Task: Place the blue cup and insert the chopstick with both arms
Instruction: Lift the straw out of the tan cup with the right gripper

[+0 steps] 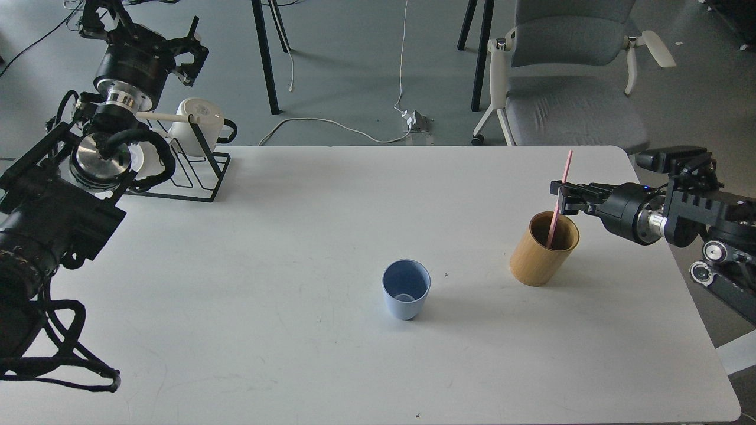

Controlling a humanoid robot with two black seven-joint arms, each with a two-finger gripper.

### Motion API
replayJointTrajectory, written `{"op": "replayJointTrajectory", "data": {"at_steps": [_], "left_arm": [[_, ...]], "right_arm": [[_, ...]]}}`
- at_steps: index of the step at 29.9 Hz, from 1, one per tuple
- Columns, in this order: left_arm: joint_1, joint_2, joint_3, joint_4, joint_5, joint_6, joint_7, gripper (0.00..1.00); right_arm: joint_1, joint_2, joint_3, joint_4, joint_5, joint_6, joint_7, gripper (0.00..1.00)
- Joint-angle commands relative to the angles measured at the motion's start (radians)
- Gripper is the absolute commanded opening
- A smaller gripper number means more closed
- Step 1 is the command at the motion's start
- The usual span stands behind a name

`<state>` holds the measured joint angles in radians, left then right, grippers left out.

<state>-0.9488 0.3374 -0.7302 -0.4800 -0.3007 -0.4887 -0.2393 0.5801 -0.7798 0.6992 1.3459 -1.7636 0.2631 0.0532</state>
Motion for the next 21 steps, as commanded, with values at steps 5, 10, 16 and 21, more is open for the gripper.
{"op": "replayJointTrajectory", "data": {"at_steps": [5, 10, 16, 21], "left_arm": [[0.001, 0.025, -0.001, 0.001, 0.000, 0.000, 0.000, 1.00], [0.001, 0.025, 0.000, 0.001, 0.000, 0.000, -0.002, 1.00], [0.001, 0.026, 0.000, 0.001, 0.000, 0.000, -0.002, 1.00], [0.001, 0.029, 0.000, 0.001, 0.000, 0.000, -0.002, 1.00]], "right_arm": [[0.015, -0.137, 0.111, 0.162, 0.007, 0.010, 0.000, 0.01], [0.138, -0.102, 0.155, 0.206, 0.022, 0.001, 0.000, 0.01], [0.198, 0.118, 0.143, 0.213, 0.058, 0.004, -0.019, 0.01], [0.179, 0.258, 0.056, 0.211, 0.055, 0.004, -0.039, 0.01]]}}
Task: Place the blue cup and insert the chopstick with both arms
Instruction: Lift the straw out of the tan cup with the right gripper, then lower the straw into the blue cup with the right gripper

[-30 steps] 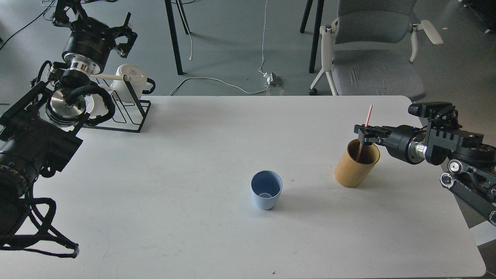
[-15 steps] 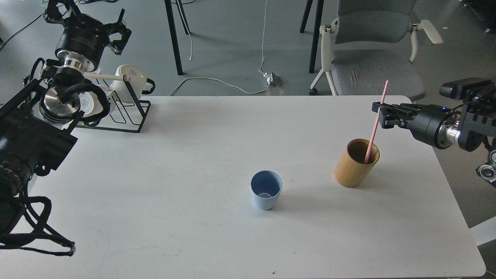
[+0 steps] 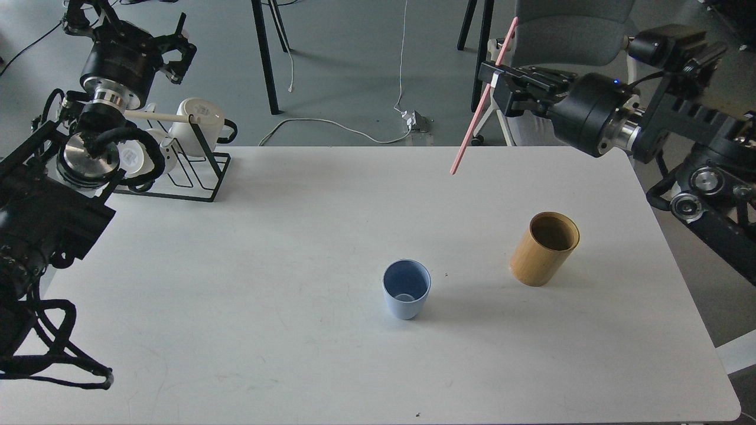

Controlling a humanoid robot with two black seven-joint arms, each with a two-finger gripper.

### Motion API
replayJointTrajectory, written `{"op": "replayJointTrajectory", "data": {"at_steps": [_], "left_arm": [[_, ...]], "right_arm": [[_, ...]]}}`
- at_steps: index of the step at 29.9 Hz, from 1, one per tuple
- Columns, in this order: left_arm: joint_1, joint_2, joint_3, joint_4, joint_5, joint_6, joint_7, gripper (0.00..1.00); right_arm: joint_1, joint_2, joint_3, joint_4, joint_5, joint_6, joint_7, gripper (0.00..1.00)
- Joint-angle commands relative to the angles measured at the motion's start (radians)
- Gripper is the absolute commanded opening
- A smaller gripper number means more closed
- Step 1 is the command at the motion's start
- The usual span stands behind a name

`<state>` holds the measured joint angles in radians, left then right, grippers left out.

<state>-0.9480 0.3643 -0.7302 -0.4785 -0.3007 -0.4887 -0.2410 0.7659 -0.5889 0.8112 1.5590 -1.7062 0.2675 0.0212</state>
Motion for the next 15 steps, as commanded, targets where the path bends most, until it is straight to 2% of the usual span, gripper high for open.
{"op": "replayJointTrajectory", "data": {"at_steps": [1, 5, 15], "left_arm": [[0.000, 0.005, 0.000, 0.000, 0.000, 0.000, -0.001, 1.00], [0.000, 0.007, 0.000, 0.000, 0.000, 0.000, -0.001, 1.00], [0.003, 0.004, 0.000, 0.000, 0.000, 0.000, -0.003, 1.00]], "right_arm": [[-0.008, 0.080, -0.081, -0.002, -0.004, -0.001, -0.007, 0.01], [-0.031, 0.106, -0.136, -0.004, -0.010, -0.004, -0.009, 0.01], [-0.174, 0.116, -0.141, -0.008, -0.015, -0.013, -0.015, 0.01]]}}
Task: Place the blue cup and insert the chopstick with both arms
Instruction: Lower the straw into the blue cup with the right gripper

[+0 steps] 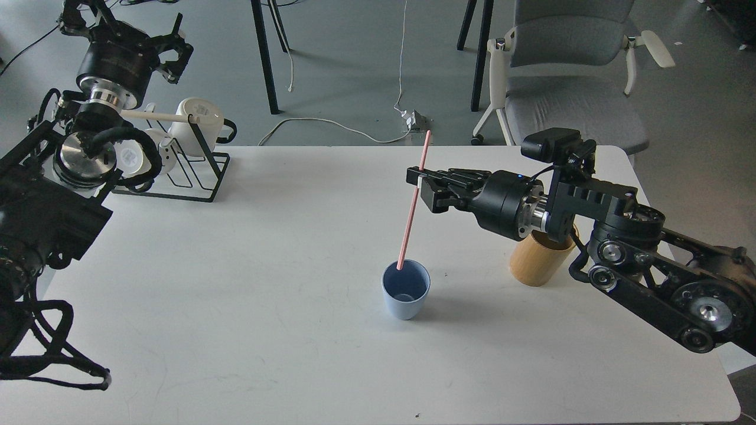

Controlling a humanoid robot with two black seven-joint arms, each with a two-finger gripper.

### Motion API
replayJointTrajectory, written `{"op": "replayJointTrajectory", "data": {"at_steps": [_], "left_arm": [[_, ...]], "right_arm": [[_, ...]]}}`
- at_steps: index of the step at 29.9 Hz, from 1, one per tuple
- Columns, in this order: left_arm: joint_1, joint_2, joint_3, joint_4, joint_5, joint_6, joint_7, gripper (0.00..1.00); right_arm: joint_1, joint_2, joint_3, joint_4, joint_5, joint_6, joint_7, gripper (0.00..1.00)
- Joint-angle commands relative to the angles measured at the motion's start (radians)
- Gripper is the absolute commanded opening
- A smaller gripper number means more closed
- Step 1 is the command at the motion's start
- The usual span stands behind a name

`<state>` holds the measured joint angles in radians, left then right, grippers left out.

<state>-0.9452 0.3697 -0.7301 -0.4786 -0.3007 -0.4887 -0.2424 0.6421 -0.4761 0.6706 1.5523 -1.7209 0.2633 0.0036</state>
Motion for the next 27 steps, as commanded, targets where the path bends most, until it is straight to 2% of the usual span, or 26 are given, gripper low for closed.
{"op": "replayJointTrajectory", "data": {"at_steps": [1, 5, 14, 19, 23, 27], "left_arm": [[0.002, -0.002, 0.000, 0.000, 0.000, 0.000, -0.002, 1.00], [0.005, 0.006, 0.000, 0.002, 0.000, 0.000, 0.000, 1.00], [0.005, 0.015, -0.002, 0.000, 0.000, 0.000, 0.000, 1.00], [0.006, 0.014, -0.003, 0.002, 0.000, 0.000, 0.000, 1.00], [0.006, 0.015, -0.003, 0.002, 0.000, 0.000, 0.000, 1.00], [0.006, 0.015, -0.005, 0.002, 0.000, 0.000, 0.000, 1.00]], "right_arm": [[-0.065, 0.011, 0.000, -0.001, 0.000, -0.022, 0.004, 0.01], [-0.096, 0.062, -0.003, -0.008, -0.022, -0.045, 0.003, 0.01], [-0.114, 0.062, -0.006, -0.032, -0.082, -0.052, 0.009, 0.03], [-0.116, 0.062, -0.006, -0.032, -0.080, -0.052, 0.009, 0.14], [-0.118, 0.060, -0.008, -0.032, -0.080, -0.052, 0.009, 0.28], [-0.118, 0.059, -0.008, -0.032, -0.080, -0.048, 0.009, 0.33]]}}
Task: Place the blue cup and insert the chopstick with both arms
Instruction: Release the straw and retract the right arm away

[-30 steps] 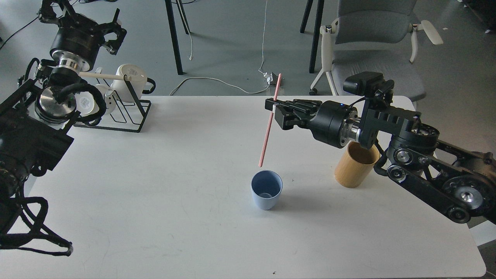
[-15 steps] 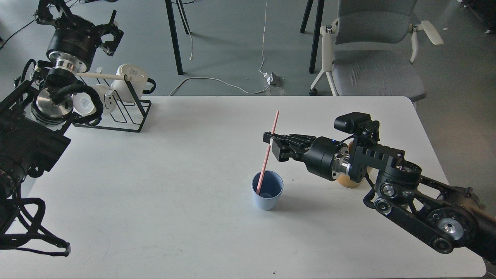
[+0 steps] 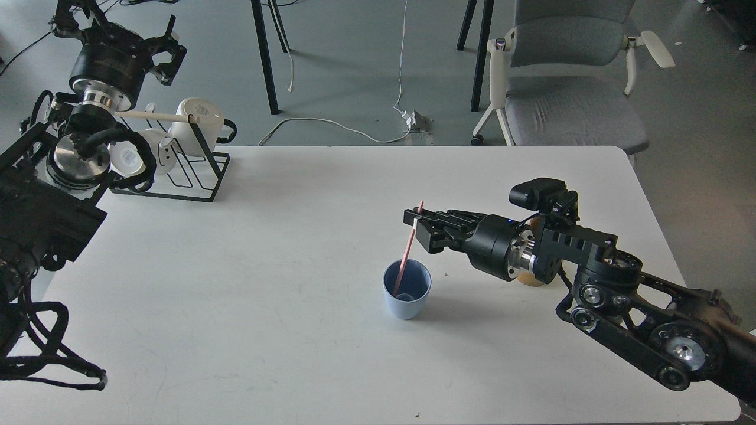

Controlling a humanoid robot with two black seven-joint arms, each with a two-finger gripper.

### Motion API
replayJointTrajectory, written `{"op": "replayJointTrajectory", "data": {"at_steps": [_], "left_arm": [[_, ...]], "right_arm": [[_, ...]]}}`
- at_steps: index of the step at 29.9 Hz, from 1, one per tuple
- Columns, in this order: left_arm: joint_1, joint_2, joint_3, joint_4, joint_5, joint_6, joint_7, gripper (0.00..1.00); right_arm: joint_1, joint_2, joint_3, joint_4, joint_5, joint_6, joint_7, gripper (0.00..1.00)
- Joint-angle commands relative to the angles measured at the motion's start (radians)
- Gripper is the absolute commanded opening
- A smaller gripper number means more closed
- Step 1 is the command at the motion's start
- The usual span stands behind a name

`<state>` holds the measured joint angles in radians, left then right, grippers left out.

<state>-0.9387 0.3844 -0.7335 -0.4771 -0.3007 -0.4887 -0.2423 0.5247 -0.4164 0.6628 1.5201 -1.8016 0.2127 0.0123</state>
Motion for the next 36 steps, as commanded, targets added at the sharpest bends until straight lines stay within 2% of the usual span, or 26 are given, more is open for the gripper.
{"op": "replayJointTrajectory", "data": {"at_steps": [1, 3, 7, 8, 10, 13, 17, 22, 26, 30, 36], "left_arm": [[0.000, 0.001, -0.001, 0.000, 0.000, 0.000, 0.000, 1.00], [0.000, -0.001, -0.001, -0.001, 0.000, 0.000, 0.000, 1.00], [0.000, -0.004, 0.000, -0.001, 0.000, 0.000, 0.000, 1.00], [-0.002, -0.004, 0.000, -0.001, 0.000, 0.000, 0.000, 1.00], [-0.003, -0.005, 0.000, 0.000, 0.000, 0.000, 0.000, 1.00], [-0.003, -0.007, 0.002, 0.000, 0.000, 0.000, 0.000, 1.00], [-0.002, -0.010, 0.002, 0.000, 0.000, 0.000, 0.000, 1.00], [-0.006, -0.012, 0.003, 0.000, 0.000, 0.000, 0.001, 1.00], [-0.005, -0.013, 0.003, 0.003, 0.000, 0.000, 0.000, 1.00], [-0.003, -0.016, 0.003, 0.005, 0.000, 0.000, 0.000, 1.00], [-0.005, -0.019, 0.003, 0.003, 0.000, 0.000, 0.000, 1.00]], "right_arm": [[0.000, -0.001, 0.000, 0.000, 0.001, 0.002, 0.000, 0.34], [0.000, -0.001, 0.000, 0.002, 0.001, 0.002, 0.000, 0.38], [0.011, -0.007, 0.035, 0.006, 0.016, -0.009, 0.005, 0.64], [0.015, -0.010, 0.064, 0.006, 0.022, -0.012, 0.006, 0.72], [0.015, -0.006, 0.151, 0.003, 0.034, -0.015, 0.014, 1.00], [0.018, -0.002, 0.283, -0.003, 0.140, -0.003, 0.021, 1.00], [0.038, -0.012, 0.397, -0.009, 0.428, -0.003, 0.023, 1.00], [0.064, -0.013, 0.541, -0.084, 0.671, -0.001, 0.032, 1.00], [0.070, -0.015, 0.629, -0.191, 0.969, 0.052, 0.067, 1.00], [0.080, -0.015, 0.658, -0.306, 1.264, 0.088, 0.066, 1.00], [0.138, -0.021, 0.676, -0.500, 1.528, 0.111, 0.049, 1.00]]}}
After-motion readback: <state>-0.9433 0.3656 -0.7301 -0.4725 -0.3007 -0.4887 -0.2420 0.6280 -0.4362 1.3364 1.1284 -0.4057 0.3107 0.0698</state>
